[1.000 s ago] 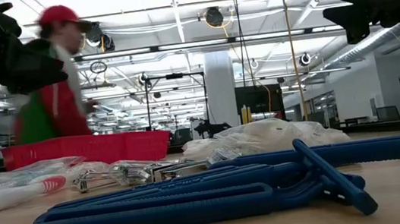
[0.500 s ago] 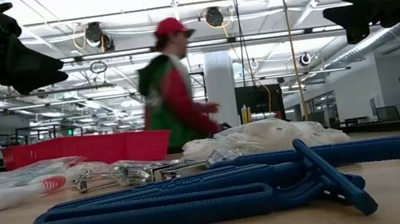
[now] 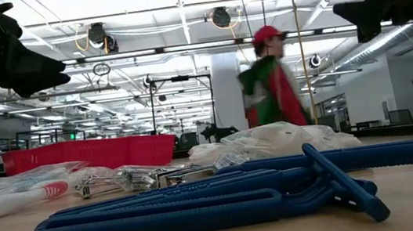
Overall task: Pick & Place Travel size toiletries
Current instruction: Put the right vanity pack into the horizontal right red bin
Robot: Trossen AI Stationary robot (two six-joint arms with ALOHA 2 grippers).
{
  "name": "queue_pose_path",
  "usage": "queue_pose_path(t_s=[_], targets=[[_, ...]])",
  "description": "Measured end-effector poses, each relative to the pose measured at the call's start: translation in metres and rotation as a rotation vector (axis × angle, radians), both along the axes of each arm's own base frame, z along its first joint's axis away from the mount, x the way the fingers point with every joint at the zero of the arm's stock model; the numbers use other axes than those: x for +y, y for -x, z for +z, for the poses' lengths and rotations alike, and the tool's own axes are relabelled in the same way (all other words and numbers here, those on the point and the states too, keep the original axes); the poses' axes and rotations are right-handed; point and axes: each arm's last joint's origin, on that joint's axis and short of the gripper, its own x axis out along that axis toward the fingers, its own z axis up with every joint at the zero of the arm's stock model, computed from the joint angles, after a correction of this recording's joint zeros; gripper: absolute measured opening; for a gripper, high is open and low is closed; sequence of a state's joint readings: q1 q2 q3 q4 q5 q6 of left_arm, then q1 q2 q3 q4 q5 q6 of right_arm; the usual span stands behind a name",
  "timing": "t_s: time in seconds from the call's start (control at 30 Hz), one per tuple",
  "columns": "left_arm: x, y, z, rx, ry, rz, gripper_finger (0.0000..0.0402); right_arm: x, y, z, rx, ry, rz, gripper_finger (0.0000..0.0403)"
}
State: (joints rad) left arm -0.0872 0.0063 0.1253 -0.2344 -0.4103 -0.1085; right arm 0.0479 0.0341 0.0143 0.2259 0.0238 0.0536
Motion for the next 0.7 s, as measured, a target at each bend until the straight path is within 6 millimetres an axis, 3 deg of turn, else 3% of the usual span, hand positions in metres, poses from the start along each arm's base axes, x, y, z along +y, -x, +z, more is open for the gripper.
queue_pose_path(t_s=[0.2,0.43,0.7], targets=[[0.0,0.0,0.0,0.0,0.0,0.0,0.0257,0.0,0.004,0.015,-0.155,-0.142,0.035,0.0212],[0.0,0.0,0.0,0.0,0.0,0.0,0.0257,-0.001,0.011,0.031,-0.337,-0.177,0.06,0.0212],[0.0,0.0,0.0,-0.001,0.0,0.0,0.0257,-0.001,0.008,0.025,-0.265,-0.224,0.064,0.0212]])
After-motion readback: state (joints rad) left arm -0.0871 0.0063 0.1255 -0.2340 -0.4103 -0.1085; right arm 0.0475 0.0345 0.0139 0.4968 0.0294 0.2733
